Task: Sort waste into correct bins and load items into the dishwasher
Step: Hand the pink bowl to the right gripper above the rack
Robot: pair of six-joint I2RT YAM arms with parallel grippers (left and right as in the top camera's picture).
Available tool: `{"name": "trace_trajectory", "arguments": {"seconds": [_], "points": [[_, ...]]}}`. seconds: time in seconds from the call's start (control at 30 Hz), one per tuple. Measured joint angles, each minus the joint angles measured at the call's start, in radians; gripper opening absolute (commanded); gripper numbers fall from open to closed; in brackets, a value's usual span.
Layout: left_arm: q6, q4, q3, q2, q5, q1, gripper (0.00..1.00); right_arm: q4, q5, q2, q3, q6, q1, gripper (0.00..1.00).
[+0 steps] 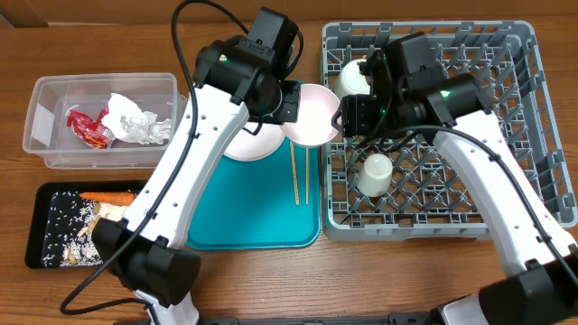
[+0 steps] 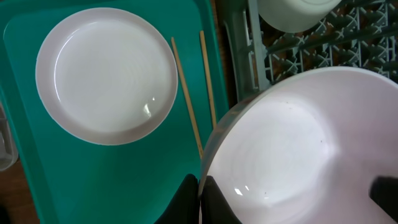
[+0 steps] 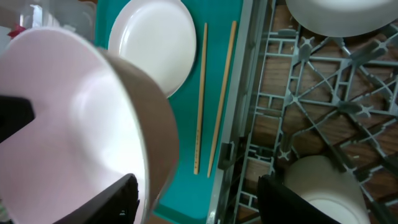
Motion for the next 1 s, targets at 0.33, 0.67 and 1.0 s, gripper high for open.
{"name": "trace_trajectory", "arguments": {"seconds": [0.33,0.67,1.0], "points": [[0.0,-0.003,0.0,-0.001,0.001,-0.013,0.04,0.043,0.0,0.044,0.0,0.025,0.0,0.54],[-0.001,0.012,0.0,-0.001,-0.042,-0.046,0.04,0.084,-0.002,0.055,0.0,0.078,0.0,0.54],[-0.001,0.016,-0.001,0.0,-0.083,-0.05,0.04,0.087,-0.015,0.055,0.0,0.084,0.0,0.43]]}}
